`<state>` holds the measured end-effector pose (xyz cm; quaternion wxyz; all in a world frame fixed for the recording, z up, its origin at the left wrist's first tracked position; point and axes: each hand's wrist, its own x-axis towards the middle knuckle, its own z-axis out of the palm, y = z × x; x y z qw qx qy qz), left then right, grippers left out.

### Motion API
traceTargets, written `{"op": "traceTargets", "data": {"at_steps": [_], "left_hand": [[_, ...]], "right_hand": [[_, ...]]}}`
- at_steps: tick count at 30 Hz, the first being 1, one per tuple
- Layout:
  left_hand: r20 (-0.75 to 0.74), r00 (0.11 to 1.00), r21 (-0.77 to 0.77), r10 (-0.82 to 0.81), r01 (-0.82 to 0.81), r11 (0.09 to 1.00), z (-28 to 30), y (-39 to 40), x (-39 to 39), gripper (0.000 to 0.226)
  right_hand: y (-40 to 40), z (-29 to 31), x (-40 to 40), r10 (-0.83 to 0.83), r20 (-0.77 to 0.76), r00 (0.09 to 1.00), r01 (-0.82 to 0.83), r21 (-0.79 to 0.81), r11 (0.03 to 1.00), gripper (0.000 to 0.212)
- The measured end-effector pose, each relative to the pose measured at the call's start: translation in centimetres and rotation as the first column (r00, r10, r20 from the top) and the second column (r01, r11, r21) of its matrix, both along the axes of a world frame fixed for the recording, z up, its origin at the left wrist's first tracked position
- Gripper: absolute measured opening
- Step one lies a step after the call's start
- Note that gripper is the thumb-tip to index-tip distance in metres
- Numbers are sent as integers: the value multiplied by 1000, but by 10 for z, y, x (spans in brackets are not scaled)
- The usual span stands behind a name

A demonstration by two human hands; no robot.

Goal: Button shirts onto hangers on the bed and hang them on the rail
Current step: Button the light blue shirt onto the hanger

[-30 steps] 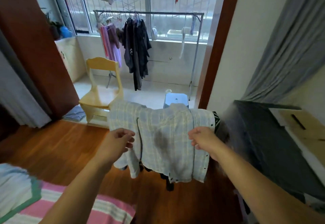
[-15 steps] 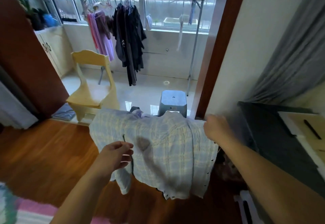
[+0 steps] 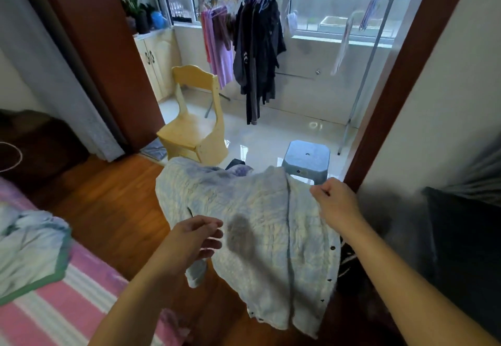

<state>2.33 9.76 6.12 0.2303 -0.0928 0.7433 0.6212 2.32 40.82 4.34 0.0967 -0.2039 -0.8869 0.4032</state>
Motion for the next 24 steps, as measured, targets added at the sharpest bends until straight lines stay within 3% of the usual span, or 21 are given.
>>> {"op": "traceTargets", "data": {"at_steps": [2,5,8,11,13,15,17,19,22,23,24], "left_hand": [[6,999,130,-35,34,991,6,14,12,20],[113,982,312,-148,107,944,4,38,25,36],[114,993,107,8,-21,994,-22,48,23,44],[43,979,-105,200,-194,975,-39,37,25,37],[34,968,-70,250,-247,967,-39,22,29,23],[72,958,71,276,-281,957,-32,7,31,23],[38,960,146,277,-280,949,-17,-4,33,30],[-106,976,13,192,-191,981,5,-10,37,26],[-236,964,-291,-123,51,955,30,-14,43,80],[-224,939,-473,-260,129,872,32,-15,44,95],[-192,905,-675,-379,159,721,31,-16,46,101]], "right_hand": [[-28,9,23,157,-188,969,-192,-181,965,9],[-73,-5,56,496,-162,853,-521,-256,814,20],[-97,-30,70,669,-81,739,-673,-138,727,6],[-86,-37,70,752,-23,659,-731,-255,633,16],[-68,-41,62,661,-100,744,-665,-205,718,28],[-52,-45,46,536,-153,830,-554,-119,824,45],[-46,-42,27,541,-143,829,-546,8,838,56],[-55,-38,2,639,-108,762,-611,206,764,71],[-87,-36,-41,741,61,669,-701,384,601,88],[-97,-37,-57,754,101,649,-721,396,568,88],[-104,-38,-72,771,138,622,-745,410,527,87]]}}
